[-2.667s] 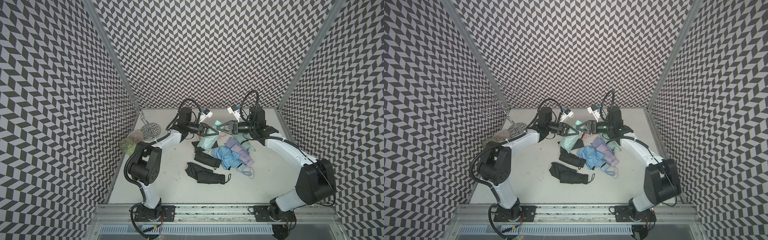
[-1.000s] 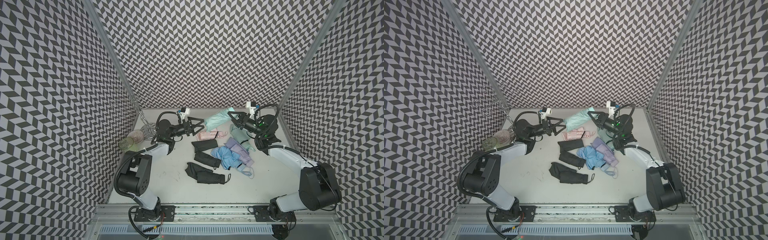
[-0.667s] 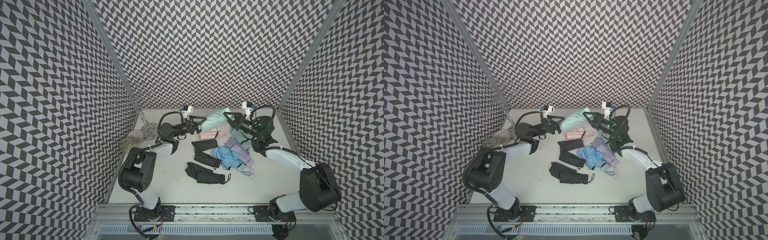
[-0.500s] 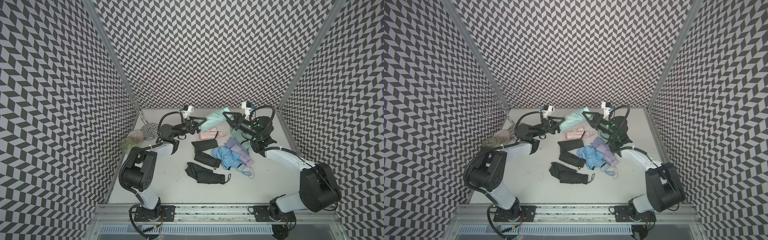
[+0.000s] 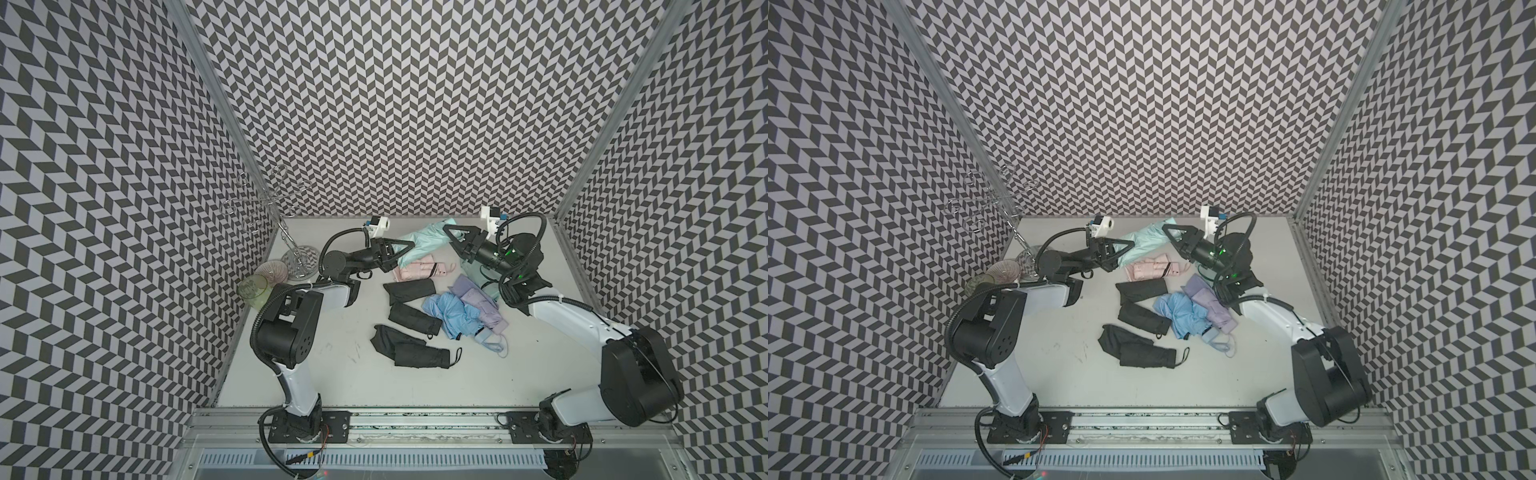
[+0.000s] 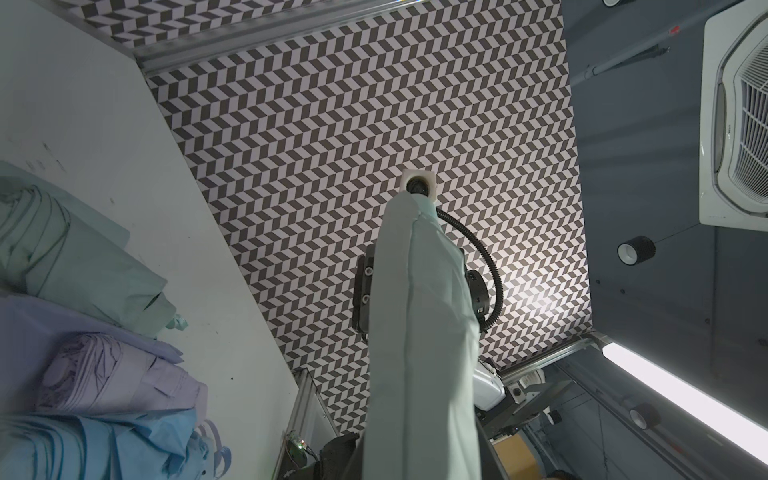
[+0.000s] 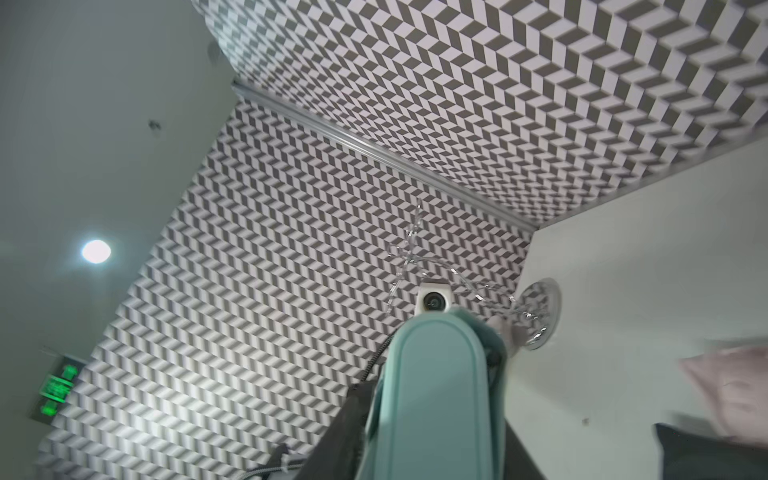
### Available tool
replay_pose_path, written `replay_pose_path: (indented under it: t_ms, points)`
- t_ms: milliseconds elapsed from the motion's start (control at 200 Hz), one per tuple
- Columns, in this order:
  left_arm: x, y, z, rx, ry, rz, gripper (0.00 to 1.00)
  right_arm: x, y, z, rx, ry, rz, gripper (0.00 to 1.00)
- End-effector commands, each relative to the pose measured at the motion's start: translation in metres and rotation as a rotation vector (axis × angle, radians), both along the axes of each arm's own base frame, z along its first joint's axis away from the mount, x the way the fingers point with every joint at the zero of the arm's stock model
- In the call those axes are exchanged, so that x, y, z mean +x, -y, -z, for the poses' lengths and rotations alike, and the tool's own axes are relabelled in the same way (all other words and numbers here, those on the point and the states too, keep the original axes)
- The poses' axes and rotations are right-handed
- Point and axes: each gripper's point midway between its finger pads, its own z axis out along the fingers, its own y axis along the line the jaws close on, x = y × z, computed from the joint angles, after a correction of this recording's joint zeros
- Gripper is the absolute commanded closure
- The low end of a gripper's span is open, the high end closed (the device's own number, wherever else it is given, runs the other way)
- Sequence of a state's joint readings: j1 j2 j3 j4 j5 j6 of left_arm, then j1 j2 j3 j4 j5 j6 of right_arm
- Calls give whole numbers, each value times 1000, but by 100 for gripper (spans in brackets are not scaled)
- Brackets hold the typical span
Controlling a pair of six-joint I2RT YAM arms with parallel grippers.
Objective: Take umbrellas out of sleeves
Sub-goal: Pick up the umbrella from the center of the board, then take out the umbrella from the umbrella sleeve.
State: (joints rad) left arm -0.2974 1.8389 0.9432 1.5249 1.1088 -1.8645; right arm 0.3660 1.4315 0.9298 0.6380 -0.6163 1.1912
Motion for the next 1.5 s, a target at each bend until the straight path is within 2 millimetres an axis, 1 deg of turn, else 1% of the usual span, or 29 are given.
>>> replay_pose_path:
  t_ms: [0, 35, 95, 185, 230, 300, 336, 396, 486, 551, 601, 681, 816, 1002, 1167, 1392, 1497]
  points:
    - [-21, -6, -14, -1, 155, 87, 93, -15, 20, -28, -96, 109, 27, 36]
    - [-21, -6, -12, 11, 169, 102, 93, -14, 29, -21, -155, 92, 45, 31]
    - [-22, -5, -7, 36, 177, 133, 94, -17, 49, -17, -232, 95, 79, 25]
    - [-26, 0, 2, 86, 202, 182, 95, -18, 80, -5, -355, 60, 101, 24]
    - [-32, 0, 1, 91, 241, 190, 95, -19, 92, 0, -397, 46, 93, 24]
    - [-39, 4, 6, 124, 274, 226, 95, -22, 103, 9, -438, 22, 44, 25]
    - [-39, 4, 10, 135, 264, 233, 95, -24, 105, 11, -461, 26, 24, 27]
    - [-41, 3, 11, 138, 268, 234, 95, -26, 107, 17, -494, 1, 17, 29]
    - [-44, 1, 7, 136, 288, 231, 96, -37, 101, 23, -452, -6, -38, 39]
    - [-46, 1, 4, 137, 298, 234, 95, -50, 91, 22, -390, 20, -101, 45]
    - [-47, 1, 3, 136, 296, 235, 96, -55, 88, 25, -374, 23, -120, 49]
    - [-50, 1, -1, 134, 300, 236, 96, -60, 84, 30, -372, 22, -145, 51]
    - [-58, 6, -1, 136, 299, 261, 95, -72, 64, 27, -363, 71, -227, 55]
    - [-65, 9, -1, 137, 299, 280, 96, -71, 58, 26, -363, 80, -244, 60]
    - [-68, 10, -6, 127, 312, 283, 95, -72, 52, 23, -351, 90, -264, 65]
    - [-71, 9, -8, 122, 316, 283, 96, -77, 46, 31, -344, 76, -294, 69]
    - [-71, 9, -8, 122, 316, 284, 95, -79, 44, 35, -343, 63, -302, 69]
